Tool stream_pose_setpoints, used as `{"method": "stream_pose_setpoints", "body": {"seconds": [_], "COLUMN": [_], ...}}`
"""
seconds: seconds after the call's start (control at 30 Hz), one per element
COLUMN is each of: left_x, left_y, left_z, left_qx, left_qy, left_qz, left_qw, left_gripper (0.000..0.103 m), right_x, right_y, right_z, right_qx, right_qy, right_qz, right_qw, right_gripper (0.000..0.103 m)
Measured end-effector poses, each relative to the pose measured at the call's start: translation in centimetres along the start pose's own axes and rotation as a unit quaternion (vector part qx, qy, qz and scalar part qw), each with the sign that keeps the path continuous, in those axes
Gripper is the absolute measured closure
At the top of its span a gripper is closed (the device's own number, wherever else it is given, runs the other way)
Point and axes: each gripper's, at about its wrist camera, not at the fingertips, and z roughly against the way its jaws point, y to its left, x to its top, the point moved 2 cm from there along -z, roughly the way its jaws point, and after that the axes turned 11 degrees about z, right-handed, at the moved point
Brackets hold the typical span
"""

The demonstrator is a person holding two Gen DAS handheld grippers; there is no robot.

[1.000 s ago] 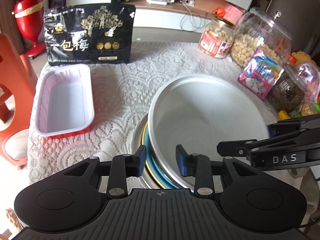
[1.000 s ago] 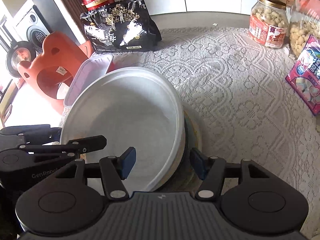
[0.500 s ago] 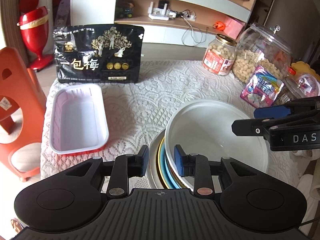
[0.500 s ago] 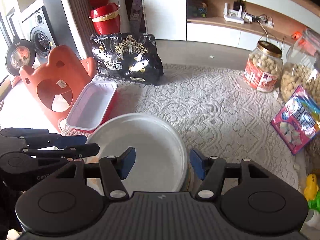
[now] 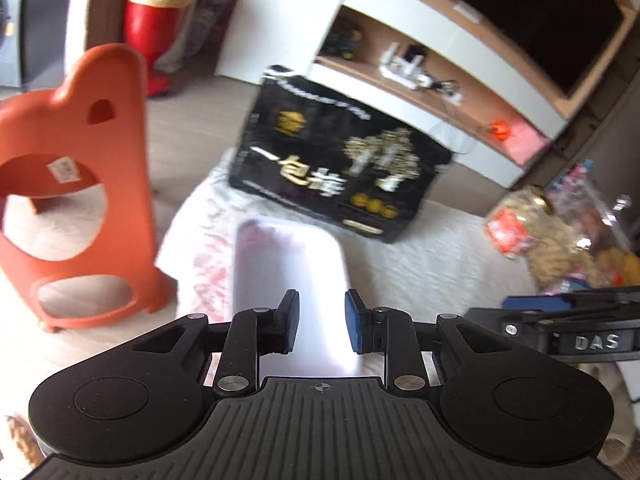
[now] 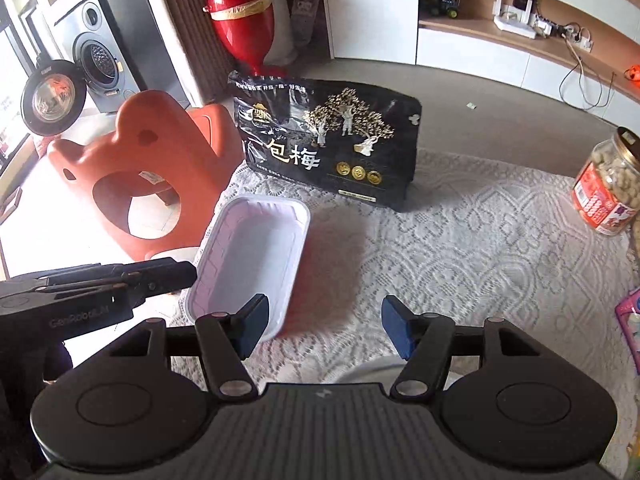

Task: Organize plates and bowls
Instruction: 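Grasp the white rectangular tray rim with both tools, then lift and carry the tray with both tools over the white bowl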

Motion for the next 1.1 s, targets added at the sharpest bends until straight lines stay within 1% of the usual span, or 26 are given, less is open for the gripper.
{"method": "stream_pose_setpoints", "body": {"seconds": [0.07,0.1,0.17,0.2,0.23,0.3,0.33,0.37,0.43,0.47,0.5,0.53,0.6,0.63,0.7,0.77,0.8,0.87,0.97,1.03,1.1], "left_x": [0.8,1.1,1.6,1.7,1.9,2.0,2.1,2.2,2.2,2.2,2.2,2.1,1.9,1.8,1.6,1.4,1.3,1.2,0.5,-0.6,-2.4], "left_y": [1.1,1.6,2.4,2.4,2.3,2.1,2.0,2.0,2.0,2.0,2.0,2.1,2.2,2.4,2.9,3.0,2.7,1.8,-0.4,-2.7,-5.3], "left_z": [-2.1,-3.1,-5.2,-6.1,-7.0,-7.9,-8.2,-8.4,-8.6,-8.8,-8.9,-9.1,-9.6,-9.8,-9.8,-8.7,-7.7,-4.8,0.7,4.6,8.3], "left_qx": [0.047,0.054,0.04,0.042,0.056,0.094,0.108,0.116,0.114,0.111,0.109,0.109,0.104,0.102,0.082,0.065,0.054,0.035,-0.01,-0.043,-0.069], "left_qy": [0.002,0.009,0.041,0.058,0.067,0.063,0.058,0.053,0.055,0.058,0.063,0.067,0.081,0.088,0.103,0.104,0.096,0.063,0.013,-0.025,-0.064], "left_qz": [0.005,0.013,0.034,0.032,0.026,0.009,0.0,-0.005,-0.013,-0.014,-0.013,-0.012,-0.009,-0.002,0.019,0.029,0.03,0.03,0.021,0.0,-0.029], "left_qw": [0.9989,0.9984,0.9978,0.9969,0.9958,0.9936,0.9924,0.9919,0.9919,0.992,0.992,0.9917,0.9912,0.9909,0.9911,0.9921,0.9934,0.9969,0.9996,0.9988,0.9951], "left_gripper": [0.076,0.076,0.076,0.075,0.075,0.075,0.075,0.075,0.075,0.075,0.075,0.075,0.076,0.076,0.075,0.076,0.077,0.077,0.077,0.077,0.077], "right_x": [1.1,1.5,2.1,2.2,2.3,2.4,2.5,2.5,2.8,2.9,2.9,2.8,2.5,2.4,2.0,1.6,1.4,0.8,-0.6,-2.0,-3.8], "right_y": [0.9,1.3,1.8,1.9,1.9,1.7,1.7,1.8,1.9,2.0,2.1,2.2,2.6,2.8,3.2,3.5,3.6,3.6,3.1,2.1,0.8], "right_z": [-2.9,-4.4,-7.4,-8.8,-10.0,-12.0,-12.8,-13.5,-14.5,-14.8,-15.0,-15.2,-15.0,-14.8,-14.0,-12.3,-11.2,-7.9,-2.0,2.8,7.2], "right_qx": [0.001,-0.002,-0.011,-0.016,-0.017,-0.024,-0.03,-0.04,-0.056,-0.055,-0.051,-0.046,-0.03,-0.025,-0.02,-0.021,-0.018,-0.002,0.014,0.017,0.018], "right_qy": [0.022,0.032,0.056,0.07,0.085,0.105,0.111,0.113,0.113,0.113,0.114,0.116,0.118,0.117,0.113,0.099,0.09,0.064,0.015,-0.032,-0.08], "right_qz": [-0.017,-0.024,-0.047,-0.062,-0.079,-0.108,-0.113,-0.112,-0.101,-0.095,-0.091,-0.089,-0.084,-0.083,-0.074,-0.061,-0.055,-0.043,-0.024,-0.012,-0.003], "right_qw": [1.0,0.999,0.997,0.995,0.993,0.988,0.987,0.987,0.987,0.987,0.988,0.988,0.989,0.989,0.991,0.993,0.994,0.997,0.999,0.999,0.997], "right_gripper": [0.04,0.04,0.04,0.041,0.043,0.047,0.049,0.05,0.058,0.061,0.069,0.074,0.08,0.083,0.083,0.083,0.083,0.083,0.083,0.083,0.082]}}
